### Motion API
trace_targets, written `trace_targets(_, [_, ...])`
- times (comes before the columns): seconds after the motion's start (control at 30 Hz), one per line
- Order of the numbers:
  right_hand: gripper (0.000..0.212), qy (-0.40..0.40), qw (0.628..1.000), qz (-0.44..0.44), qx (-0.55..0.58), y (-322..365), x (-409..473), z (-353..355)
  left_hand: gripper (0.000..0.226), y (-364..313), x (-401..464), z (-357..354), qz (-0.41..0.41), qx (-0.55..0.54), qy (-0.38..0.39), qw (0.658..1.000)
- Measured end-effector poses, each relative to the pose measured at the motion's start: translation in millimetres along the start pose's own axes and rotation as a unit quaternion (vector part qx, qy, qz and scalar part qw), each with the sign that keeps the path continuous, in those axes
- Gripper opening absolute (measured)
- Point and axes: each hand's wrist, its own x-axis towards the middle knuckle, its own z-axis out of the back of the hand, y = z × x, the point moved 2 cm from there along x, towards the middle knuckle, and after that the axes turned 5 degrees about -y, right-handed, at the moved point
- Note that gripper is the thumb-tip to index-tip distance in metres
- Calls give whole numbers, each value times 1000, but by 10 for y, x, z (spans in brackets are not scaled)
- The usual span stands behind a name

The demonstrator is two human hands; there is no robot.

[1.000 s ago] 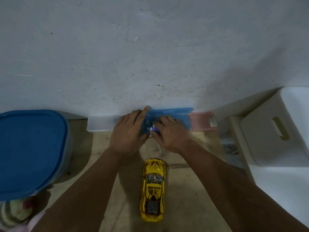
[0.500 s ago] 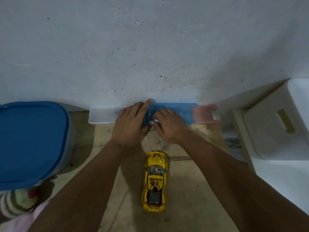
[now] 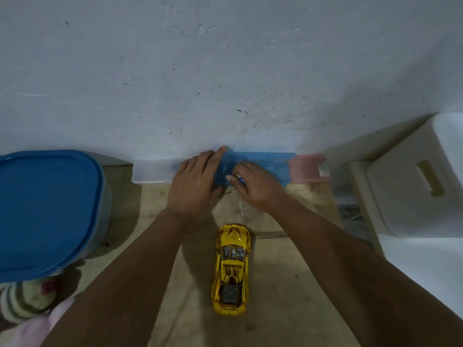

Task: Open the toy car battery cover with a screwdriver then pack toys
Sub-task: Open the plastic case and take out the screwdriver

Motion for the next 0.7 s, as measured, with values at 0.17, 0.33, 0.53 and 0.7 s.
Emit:
trace_targets(0.17, [26, -70, 997, 0, 44, -7, -47, 1, 81, -1, -3, -37, 12, 5, 3, 1000])
trace_targets(0.33, [37, -134, 983, -39, 118, -38, -27, 119, 81, -74, 36, -42, 30, 10, 17, 999])
trace_targets(0.53, [52, -15, 985, -84, 149, -38, 39, 302, 81, -115, 90, 1, 40, 20, 24, 999])
trace_targets(0.7, [61, 71, 976, -113, 170, -26, -7, 497, 69, -120, 87, 13, 48, 43, 27, 998])
